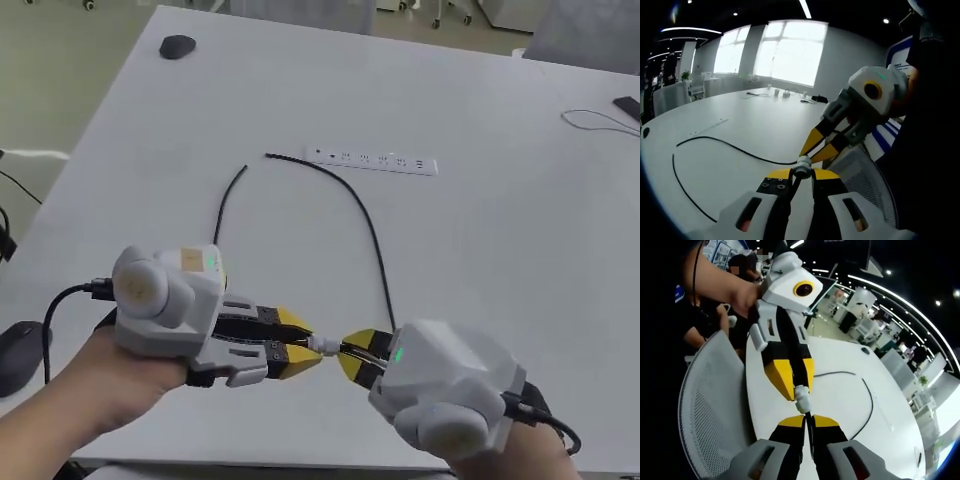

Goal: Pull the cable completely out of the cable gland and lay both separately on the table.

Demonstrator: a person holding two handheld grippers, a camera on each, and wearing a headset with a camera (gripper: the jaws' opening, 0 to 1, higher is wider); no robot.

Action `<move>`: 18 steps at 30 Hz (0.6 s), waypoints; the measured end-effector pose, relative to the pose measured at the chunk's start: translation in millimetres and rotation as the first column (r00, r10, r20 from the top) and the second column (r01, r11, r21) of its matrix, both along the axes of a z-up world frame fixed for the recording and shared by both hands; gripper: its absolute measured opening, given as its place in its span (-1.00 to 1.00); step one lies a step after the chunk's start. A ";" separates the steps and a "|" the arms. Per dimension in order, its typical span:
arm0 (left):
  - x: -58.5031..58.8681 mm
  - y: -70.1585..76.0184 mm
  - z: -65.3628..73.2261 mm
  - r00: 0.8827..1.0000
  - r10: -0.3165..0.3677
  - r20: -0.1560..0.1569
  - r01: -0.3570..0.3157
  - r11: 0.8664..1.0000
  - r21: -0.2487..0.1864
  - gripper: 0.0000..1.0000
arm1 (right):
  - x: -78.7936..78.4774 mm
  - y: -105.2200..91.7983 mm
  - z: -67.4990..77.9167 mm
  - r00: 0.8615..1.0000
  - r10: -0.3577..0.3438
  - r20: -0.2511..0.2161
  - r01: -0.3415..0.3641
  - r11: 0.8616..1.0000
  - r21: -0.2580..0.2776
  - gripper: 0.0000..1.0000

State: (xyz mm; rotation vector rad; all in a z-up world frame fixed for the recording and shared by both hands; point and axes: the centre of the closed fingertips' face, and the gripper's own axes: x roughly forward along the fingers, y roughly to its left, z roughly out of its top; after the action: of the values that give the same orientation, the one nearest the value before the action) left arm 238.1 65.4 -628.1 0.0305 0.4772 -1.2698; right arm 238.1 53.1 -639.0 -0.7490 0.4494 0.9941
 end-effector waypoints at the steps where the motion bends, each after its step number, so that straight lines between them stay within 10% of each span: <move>1: 0.0 -0.2 -0.2 1.000 0.000 0.000 0.000 1.000 0.001 -0.70 | 0.9 -1.4 -0.8 1.000 -0.005 0.000 0.005 1.000 -0.006 -1.00; 18: 4.0 2.0 2.1 1.000 0.028 -0.008 -0.028 1.000 -0.011 -0.70 | 18.8 -30.2 -17.3 0.992 -0.118 -0.046 0.118 0.993 -0.002 -1.00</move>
State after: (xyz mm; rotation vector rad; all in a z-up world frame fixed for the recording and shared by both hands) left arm 242.0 67.4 -626.0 0.0094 0.4753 -1.2452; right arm 256.9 22.8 -656.3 -0.6926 0.5273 0.9018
